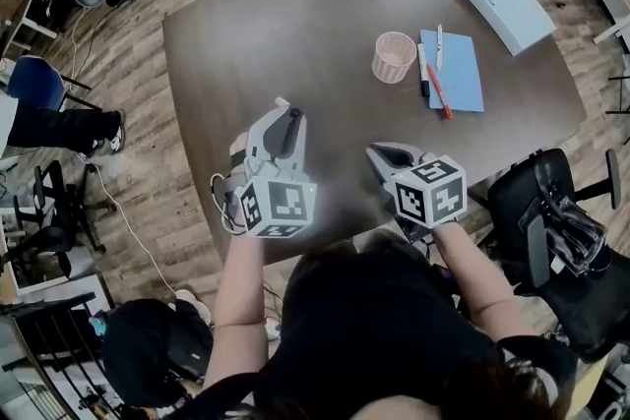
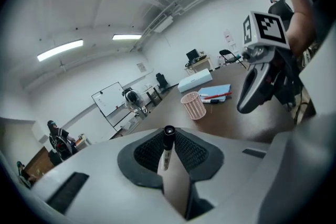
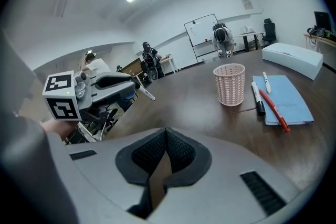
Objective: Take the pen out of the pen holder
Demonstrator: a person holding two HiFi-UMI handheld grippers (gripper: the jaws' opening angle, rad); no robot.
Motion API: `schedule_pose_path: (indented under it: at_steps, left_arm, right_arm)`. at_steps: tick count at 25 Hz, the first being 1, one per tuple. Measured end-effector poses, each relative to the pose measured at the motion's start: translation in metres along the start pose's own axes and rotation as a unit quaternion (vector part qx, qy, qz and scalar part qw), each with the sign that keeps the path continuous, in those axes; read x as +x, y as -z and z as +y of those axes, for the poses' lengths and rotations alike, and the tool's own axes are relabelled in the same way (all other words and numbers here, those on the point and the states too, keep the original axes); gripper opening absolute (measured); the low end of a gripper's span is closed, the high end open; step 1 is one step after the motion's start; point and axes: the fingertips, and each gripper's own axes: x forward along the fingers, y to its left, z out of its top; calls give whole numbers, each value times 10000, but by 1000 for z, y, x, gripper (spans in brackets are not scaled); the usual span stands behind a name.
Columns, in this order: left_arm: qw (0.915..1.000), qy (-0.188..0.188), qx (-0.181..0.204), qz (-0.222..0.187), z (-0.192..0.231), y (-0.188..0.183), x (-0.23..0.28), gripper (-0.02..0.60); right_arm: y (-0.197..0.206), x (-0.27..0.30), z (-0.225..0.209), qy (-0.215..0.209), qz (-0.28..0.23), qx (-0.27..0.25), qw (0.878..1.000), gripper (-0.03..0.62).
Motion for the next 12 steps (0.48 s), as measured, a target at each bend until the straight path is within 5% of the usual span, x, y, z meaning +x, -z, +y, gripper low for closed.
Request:
schedule_pose_path:
  at_steps: [12]
  left_arm:
    - [9910, 616, 852, 830, -31, 67, 6, 81]
  right_arm:
    - [10, 10, 4, -45, 169, 17, 9998, 18]
